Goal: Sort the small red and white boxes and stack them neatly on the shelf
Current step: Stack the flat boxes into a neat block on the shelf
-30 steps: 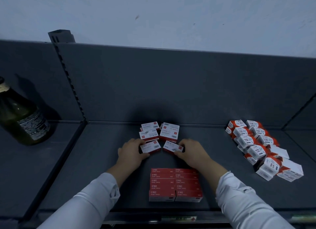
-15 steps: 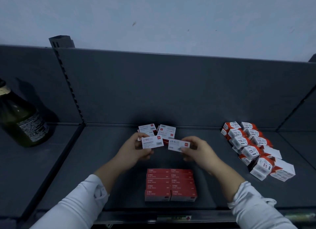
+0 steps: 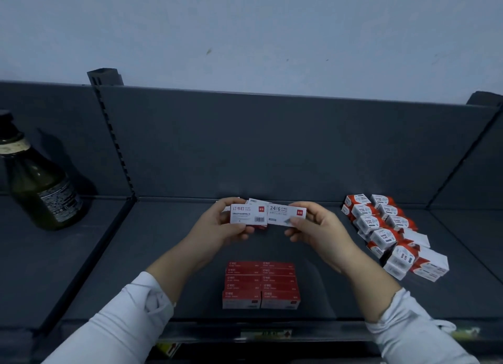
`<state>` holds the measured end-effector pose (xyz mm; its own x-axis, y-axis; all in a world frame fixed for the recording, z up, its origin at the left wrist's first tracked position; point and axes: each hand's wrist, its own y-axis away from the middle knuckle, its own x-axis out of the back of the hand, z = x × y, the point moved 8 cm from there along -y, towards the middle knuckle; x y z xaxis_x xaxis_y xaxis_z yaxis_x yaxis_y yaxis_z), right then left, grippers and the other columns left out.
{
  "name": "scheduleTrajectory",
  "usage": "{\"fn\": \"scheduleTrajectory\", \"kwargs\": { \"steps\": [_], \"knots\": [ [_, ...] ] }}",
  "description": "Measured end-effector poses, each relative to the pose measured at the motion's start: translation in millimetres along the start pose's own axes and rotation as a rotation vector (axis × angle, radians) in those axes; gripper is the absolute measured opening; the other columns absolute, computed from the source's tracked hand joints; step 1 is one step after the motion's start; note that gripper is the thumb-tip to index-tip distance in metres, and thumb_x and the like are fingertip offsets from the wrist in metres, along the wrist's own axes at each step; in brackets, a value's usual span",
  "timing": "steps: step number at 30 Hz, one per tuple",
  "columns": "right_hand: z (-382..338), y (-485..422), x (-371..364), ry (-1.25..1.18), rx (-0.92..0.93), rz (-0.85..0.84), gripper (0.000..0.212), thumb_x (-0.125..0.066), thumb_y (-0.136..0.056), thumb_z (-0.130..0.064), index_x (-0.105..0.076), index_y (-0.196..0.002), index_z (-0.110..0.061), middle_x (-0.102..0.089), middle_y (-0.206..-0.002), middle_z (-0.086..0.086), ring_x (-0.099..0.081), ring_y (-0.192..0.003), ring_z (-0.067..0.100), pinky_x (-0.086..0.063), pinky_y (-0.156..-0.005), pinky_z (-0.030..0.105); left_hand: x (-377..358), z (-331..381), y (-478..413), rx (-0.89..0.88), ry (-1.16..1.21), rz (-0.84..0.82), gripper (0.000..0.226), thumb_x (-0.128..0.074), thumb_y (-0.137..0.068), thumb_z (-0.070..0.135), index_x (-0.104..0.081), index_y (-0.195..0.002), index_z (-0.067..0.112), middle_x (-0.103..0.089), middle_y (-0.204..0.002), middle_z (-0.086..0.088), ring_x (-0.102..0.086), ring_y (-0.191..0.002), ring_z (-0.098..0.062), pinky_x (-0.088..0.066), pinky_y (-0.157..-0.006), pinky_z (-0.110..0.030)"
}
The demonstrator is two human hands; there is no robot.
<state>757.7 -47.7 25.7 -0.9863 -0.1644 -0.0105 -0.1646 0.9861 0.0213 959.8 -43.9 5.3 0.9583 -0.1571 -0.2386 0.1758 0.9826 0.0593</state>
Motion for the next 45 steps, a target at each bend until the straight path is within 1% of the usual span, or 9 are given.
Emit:
{"fn": "scheduleTrajectory", "kwargs": {
  "steps": [11,15,20,26,30,35,41,43,45],
  "knots": [
    [-10,21,-5,-0.142,-0.016,-0.023,0.023,-0.05,-0.095,0.007,-0.062,-0.112,-0.003,-0.073,-0.094,0.011,-0.068,-0.069,0.018,-0.058,-0.064,0.024,-10,7,22,-0.021,0.035,0.01,0.044,-0.059,-0.088,-0.012,-0.056,-0.126,0.011,-0.068,-0.111,-0.02,-0.071,-0.088,-0.026,-0.058,-0.077,-0.029],
    [-13,25,-7,-0.213,-0.016,-0.029,0.022,-0.049,-0.095,0.008,-0.061,-0.11,-0.003,-0.073,-0.094,0.01,-0.067,-0.07,0.019,-0.058,-0.066,0.024,-13,15,29,-0.046,-0.026,-0.012,0.044,-0.061,-0.088,-0.009,-0.056,-0.125,0.013,-0.07,-0.112,-0.015,-0.071,-0.096,-0.029,-0.058,-0.079,-0.03],
    [-17,27,-7,-0.224,-0.011,-0.029,0.022,-0.048,-0.095,0.008,-0.061,-0.109,-0.003,-0.073,-0.092,0.009,-0.067,-0.07,0.019,-0.057,-0.066,0.025,-13,24,33,-0.076,-0.083,-0.012,0.042,-0.064,-0.087,-0.008,-0.058,-0.124,0.012,-0.072,-0.11,-0.012,-0.071,-0.095,-0.03,-0.058,-0.08,-0.036],
    [-23,27,-10,-0.271,0.001,-0.028,0.018,-0.049,-0.097,-0.001,-0.062,-0.109,-0.003,-0.073,-0.094,0.012,-0.067,-0.073,0.021,-0.058,-0.067,0.025,-11,33,34,-0.109,-0.103,0.013,0.045,-0.066,-0.085,-0.006,-0.058,-0.124,0.015,-0.072,-0.109,-0.011,-0.071,-0.094,-0.03,-0.058,-0.081,-0.035],
    [-26,26,-11,-0.295,0.002,-0.021,0.018,-0.049,-0.098,-0.006,-0.063,-0.11,-0.004,-0.073,-0.096,0.014,-0.067,-0.076,0.022,-0.058,-0.069,0.026,-11,41,35,-0.138,-0.101,-0.001,0.044,-0.067,-0.085,-0.005,-0.06,-0.122,0.018,-0.071,-0.11,-0.012,-0.07,-0.097,-0.03,-0.057,-0.081,-0.03],
    [-30,26,-12,-0.321,0.006,-0.012,0.02,-0.046,-0.1,-0.012,-0.062,-0.108,-0.003,-0.073,-0.093,0.014,-0.068,-0.077,0.022,-0.059,-0.071,0.027,-11,45,34,-0.129,-0.087,-0.024,0.043,-0.067,-0.085,-0.003,-0.06,-0.121,0.02,-0.071,-0.11,-0.013,-0.069,-0.1,-0.032,-0.057,-0.082,-0.031],
    [-32,23,-11,-0.334,0.084,0.029,0.014,-0.05,-0.097,-0.008,-0.062,-0.095,-0.003,-0.073,-0.089,0.005,-0.068,-0.084,0.015,-0.057,-0.076,0.023,-11,44,33,-0.118,-0.087,-0.045,0.044,-0.068,-0.085,-0.002,-0.06,-0.122,0.019,-0.071,-0.109,-0.012,-0.07,-0.099,-0.03,-0.057,-0.082,-0.031],
    [-31,22,-10,-0.29,0.114,0.026,0.011,-0.055,-0.092,-0.001,-0.065,-0.093,-0.004,-0.073,-0.09,0.0,-0.068,-0.091,0.015,-0.057,-0.085,0.025,-12,44,32,-0.116,-0.09,-0.048,0.043,-0.067,-0.085,-0.002,-0.06,-0.123,0.019,-0.071,-0.109,-0.011,-0.07,-0.098,-0.029,-0.057,-0.081,-0.031],
    [-31,22,-9,-0.177,0.144,0.009,0.019,-0.055,-0.09,0.008,-0.065,-0.099,-0.006,-0.072,-0.095,0.001,-0.066,-0.095,0.019,-0.053,-0.091,0.032,-13,44,31,-0.115,-0.093,-0.051,0.044,-0.067,-0.086,-0.002,-0.06,-0.124,0.018,-0.071,-0.109,-0.012,-0.07,-0.096,-0.029,-0.057,-0.081,-0.03]
  ]
}}
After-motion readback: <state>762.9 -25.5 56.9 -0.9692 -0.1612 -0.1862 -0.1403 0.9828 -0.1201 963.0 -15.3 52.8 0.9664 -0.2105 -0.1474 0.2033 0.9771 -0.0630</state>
